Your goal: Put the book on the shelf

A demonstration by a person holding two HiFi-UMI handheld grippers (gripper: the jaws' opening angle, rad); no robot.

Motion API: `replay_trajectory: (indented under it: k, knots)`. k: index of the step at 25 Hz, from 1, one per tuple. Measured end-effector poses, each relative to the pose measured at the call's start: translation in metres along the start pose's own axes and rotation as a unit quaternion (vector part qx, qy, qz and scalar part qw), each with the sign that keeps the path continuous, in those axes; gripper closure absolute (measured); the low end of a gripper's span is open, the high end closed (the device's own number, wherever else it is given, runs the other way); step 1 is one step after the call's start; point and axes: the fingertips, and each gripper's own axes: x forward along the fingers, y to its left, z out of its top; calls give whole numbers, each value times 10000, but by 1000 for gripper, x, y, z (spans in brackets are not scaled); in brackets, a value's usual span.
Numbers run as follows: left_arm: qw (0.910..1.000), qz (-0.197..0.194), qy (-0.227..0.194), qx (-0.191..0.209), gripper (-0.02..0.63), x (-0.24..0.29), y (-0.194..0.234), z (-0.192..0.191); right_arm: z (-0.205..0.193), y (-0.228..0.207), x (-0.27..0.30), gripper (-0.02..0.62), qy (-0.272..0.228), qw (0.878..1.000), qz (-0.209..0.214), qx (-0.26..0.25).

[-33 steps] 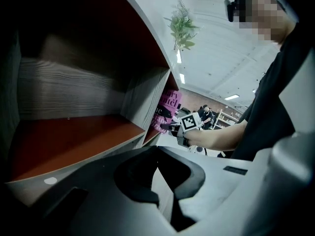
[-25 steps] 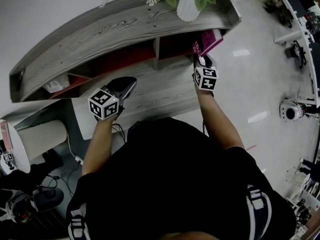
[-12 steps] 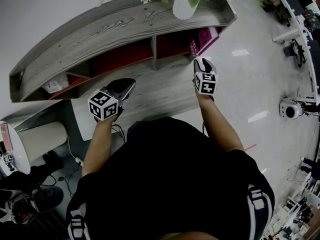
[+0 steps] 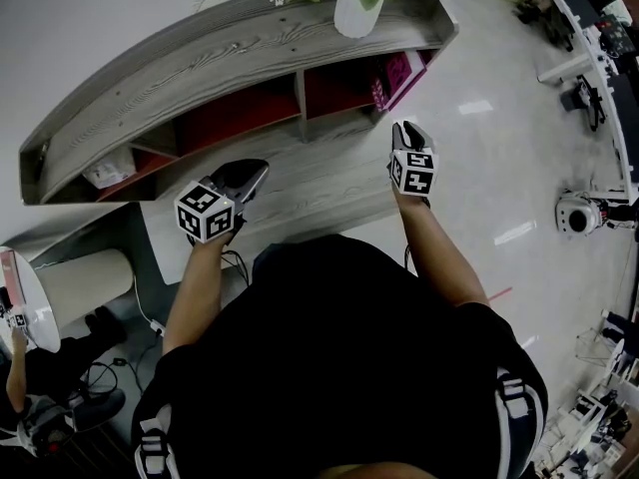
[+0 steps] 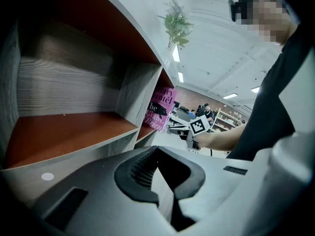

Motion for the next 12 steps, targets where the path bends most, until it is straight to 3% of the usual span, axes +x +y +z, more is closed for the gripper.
replay_trajectory:
  k: [12]
  knots:
    - [9999,-90,17,65,586,2,-12,-1,3,-9,-24,570,-119,9999,-82,69]
